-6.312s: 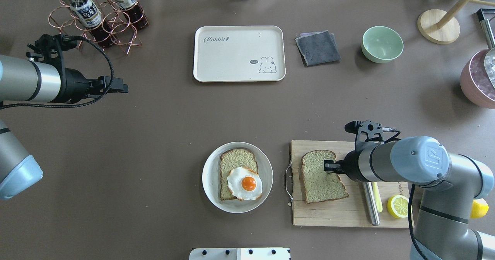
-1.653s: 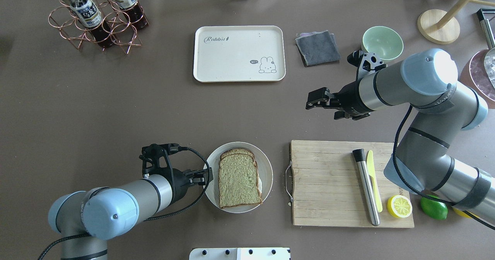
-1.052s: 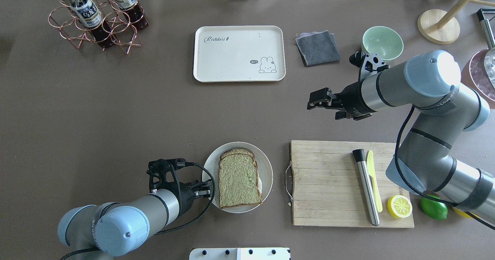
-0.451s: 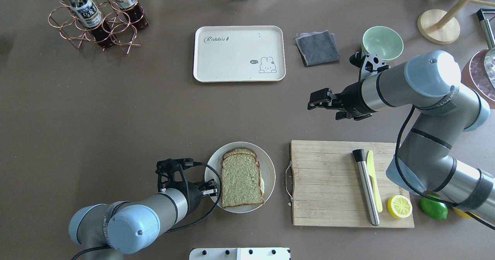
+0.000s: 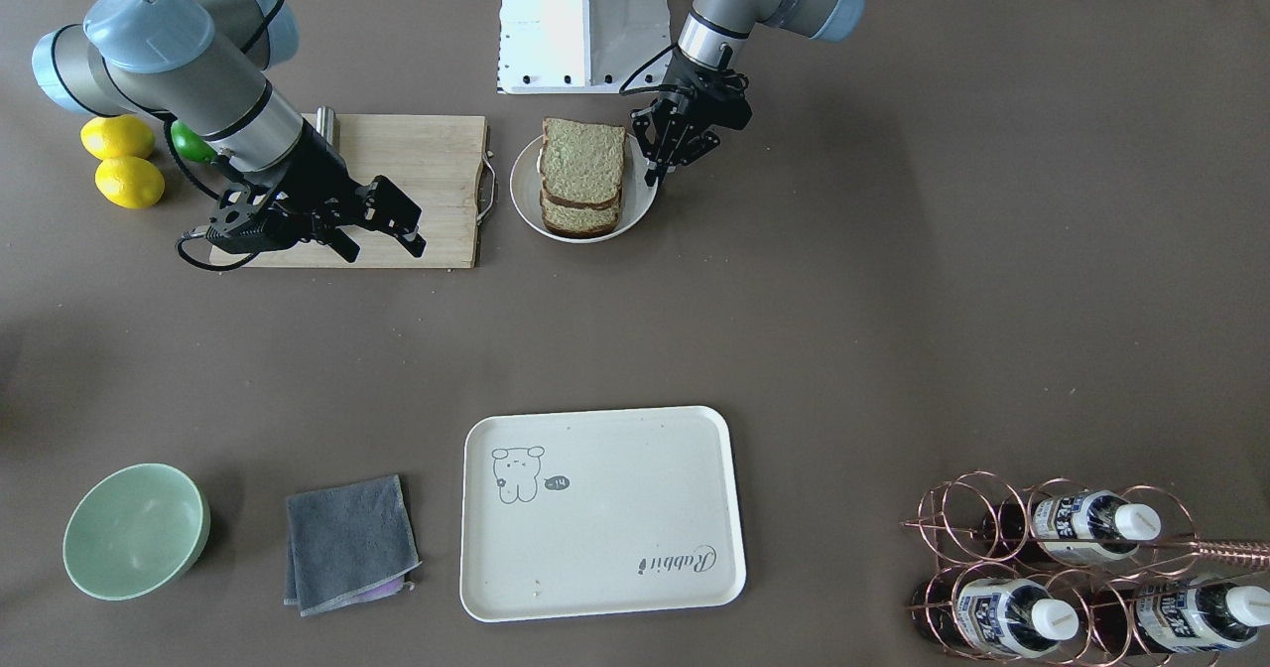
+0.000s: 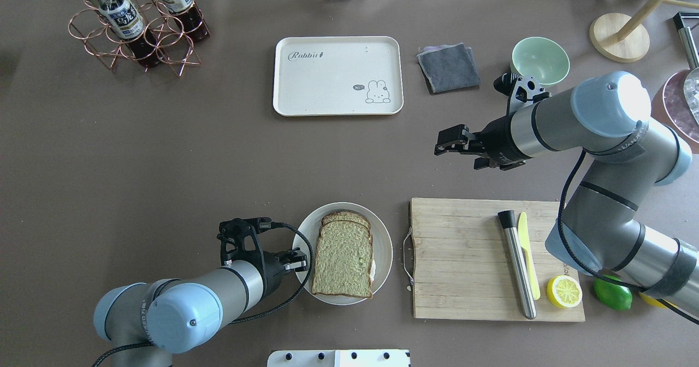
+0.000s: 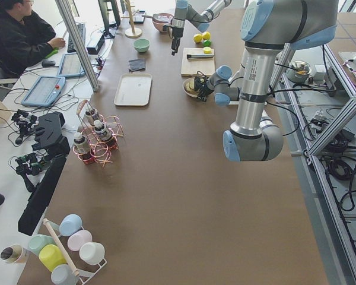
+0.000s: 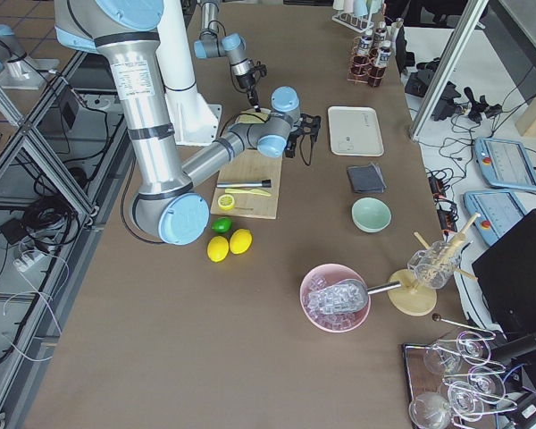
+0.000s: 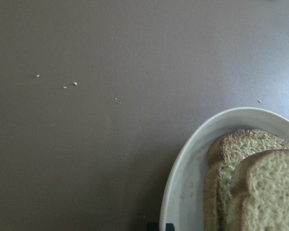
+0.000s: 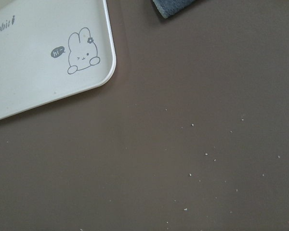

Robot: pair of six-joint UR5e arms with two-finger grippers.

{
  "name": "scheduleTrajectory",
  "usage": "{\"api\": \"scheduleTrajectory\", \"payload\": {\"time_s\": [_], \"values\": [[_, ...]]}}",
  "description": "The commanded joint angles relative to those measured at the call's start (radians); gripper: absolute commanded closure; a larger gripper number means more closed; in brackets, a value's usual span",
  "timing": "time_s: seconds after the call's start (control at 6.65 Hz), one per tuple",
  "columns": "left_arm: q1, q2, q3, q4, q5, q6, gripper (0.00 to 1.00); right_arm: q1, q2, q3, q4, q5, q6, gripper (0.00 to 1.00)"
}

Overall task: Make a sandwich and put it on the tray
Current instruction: 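Grasp the rim of the white plate with the left gripper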

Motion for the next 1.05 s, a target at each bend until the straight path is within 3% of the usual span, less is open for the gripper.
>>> {"api": "scheduleTrajectory", "payload": {"time_s": [0.0, 0.6, 0.9], "values": [[-0.01, 0.0, -0.031, 0.027, -0.014, 0.002, 1.0, 0.0, -0.006, 0.0, 0.002, 0.002, -0.001, 0.01], [-0.145, 0.0, -0.043, 0.027, -0.171, -0.013, 1.0, 0.003, -0.018, 0.008, 0.012, 0.011, -0.001, 0.01], [-0.199, -0.044, -0.035, 0.019, -0.173, -0.236, 1.0, 0.006, -0.041, 0.019, 0.014, 0.014, -0.003, 0.01]]}}
